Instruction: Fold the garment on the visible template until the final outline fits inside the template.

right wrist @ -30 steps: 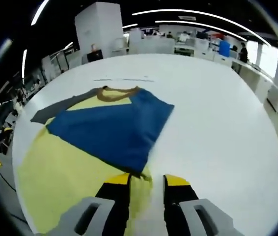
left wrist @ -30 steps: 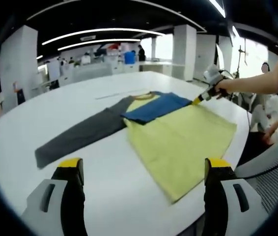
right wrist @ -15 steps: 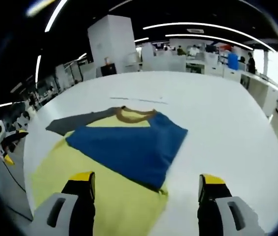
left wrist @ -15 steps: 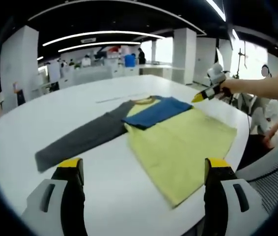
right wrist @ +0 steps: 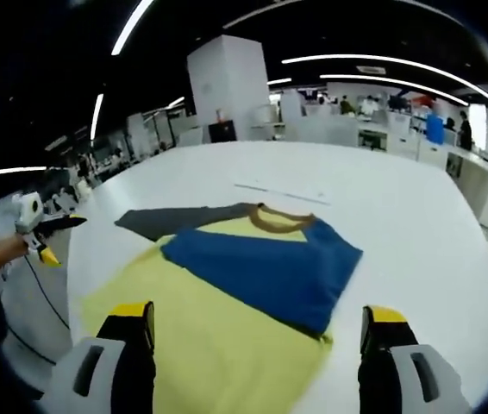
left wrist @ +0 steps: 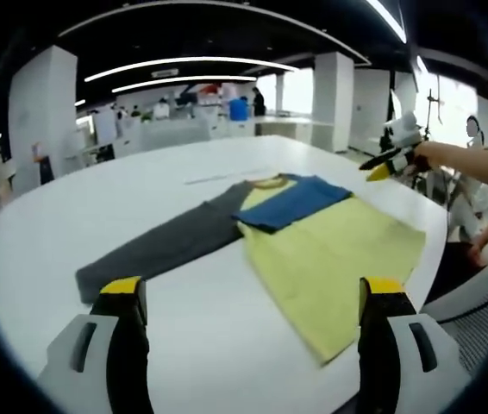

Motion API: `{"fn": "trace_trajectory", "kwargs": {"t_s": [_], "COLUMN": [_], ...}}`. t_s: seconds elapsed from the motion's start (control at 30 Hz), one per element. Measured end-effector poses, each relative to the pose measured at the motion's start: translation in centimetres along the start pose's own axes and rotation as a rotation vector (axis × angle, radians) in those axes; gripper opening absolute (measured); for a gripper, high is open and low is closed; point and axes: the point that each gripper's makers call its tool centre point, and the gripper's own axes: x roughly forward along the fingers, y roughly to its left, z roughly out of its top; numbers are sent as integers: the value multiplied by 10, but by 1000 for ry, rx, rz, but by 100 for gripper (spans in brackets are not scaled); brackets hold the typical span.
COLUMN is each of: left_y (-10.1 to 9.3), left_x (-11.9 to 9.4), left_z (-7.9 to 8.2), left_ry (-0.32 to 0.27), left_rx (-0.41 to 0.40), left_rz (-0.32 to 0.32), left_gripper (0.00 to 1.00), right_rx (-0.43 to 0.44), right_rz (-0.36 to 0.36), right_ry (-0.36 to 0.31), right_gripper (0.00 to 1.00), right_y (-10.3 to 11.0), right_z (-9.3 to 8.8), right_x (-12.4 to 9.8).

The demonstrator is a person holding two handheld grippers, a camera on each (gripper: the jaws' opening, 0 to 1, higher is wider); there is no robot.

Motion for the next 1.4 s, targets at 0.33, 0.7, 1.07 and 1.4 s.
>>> {"fn": "trace_trajectory", "kwargs": {"t_s": [0.33, 0.7, 1.07, 1.4], "left_y": [43, 89, 134, 169], "left_x": [-1, -1, 7, 14], "left_z": [7, 10, -3, -19], "left_ry": [-30, -28, -18, -27], "left_rx": [-48, -45, -104, -192], "left_rz": [96, 183, 283, 358], "left_gripper": [99, 99, 95, 87], "right_rx": [-66, -115, -157, -131], "right_rz": [72, 127, 145, 141], "right_ry": [-47, -62, -102, -134], "right_gripper": [99, 99, 99, 96], "right_y": [37, 70, 90, 97], "right_z": [8, 4, -2, 0], "right_x": [-19, -42, -57, -60]}}
